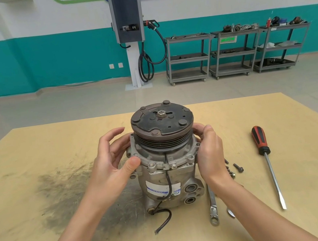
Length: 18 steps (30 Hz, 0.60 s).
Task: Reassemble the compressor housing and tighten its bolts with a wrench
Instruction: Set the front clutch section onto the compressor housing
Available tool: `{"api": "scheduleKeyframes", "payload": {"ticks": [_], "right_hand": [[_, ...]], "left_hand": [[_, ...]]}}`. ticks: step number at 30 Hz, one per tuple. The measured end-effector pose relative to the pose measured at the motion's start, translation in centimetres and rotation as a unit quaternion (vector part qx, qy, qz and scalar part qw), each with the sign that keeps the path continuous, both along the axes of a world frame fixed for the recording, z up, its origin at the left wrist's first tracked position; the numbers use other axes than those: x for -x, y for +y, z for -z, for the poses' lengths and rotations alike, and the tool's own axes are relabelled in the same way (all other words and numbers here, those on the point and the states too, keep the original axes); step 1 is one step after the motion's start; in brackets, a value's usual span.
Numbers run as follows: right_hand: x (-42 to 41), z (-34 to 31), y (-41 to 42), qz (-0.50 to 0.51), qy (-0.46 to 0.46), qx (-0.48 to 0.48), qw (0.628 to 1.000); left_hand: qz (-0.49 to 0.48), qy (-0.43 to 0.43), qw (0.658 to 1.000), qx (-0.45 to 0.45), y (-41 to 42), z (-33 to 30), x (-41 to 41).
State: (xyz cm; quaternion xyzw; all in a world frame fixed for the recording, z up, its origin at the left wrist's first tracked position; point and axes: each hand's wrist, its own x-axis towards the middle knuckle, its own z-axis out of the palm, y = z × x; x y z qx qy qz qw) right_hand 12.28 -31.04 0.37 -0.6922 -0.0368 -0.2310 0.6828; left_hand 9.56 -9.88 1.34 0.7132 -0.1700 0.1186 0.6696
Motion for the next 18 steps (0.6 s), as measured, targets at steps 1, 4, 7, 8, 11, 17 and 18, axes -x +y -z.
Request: {"api": "scheduleKeyframes", "payload": {"ticks": [1, 4, 7, 8, 11, 17, 18], "right_hand": [[0.02, 0.03, -0.02, 0.003, 0.000, -0.002, 1.000], [0.12, 0.03, -0.01, 0.005, -0.002, -0.011, 1.000], [0.13, 0.03, -0.10, 0.008, -0.002, -0.009, 1.000], [0.16, 0.04, -0.13, 0.011, -0.002, -0.008, 1.000], [0.32, -0.04, -0.11, 0.016, -0.004, -0.006, 1.000], [0.48, -0.60, -0.38, -0.032, -0.001, 0.010, 0.999], [0.63, -0.63, -0.44, -0.052, -0.002, 0.009, 0.999]], "left_hand": [[0.001, 0.000, 1.000, -0.001, -0.06, -0.02, -0.03], [0.003, -0.001, 1.000, -0.002, -0.17, -0.10, -0.14], [0.004, -0.005, 1.000, -0.006, -0.27, -0.05, -0.19], [0.006, -0.008, 1.000, -0.007, -0.30, 0.01, -0.21], [0.004, -0.014, 1.000, -0.006, -0.31, 0.16, -0.40], [0.009, -0.007, 1.000, -0.020, -0.33, -0.06, -0.14], [0.016, -0.005, 0.999, -0.028, -0.28, -0.01, -0.05]]}}
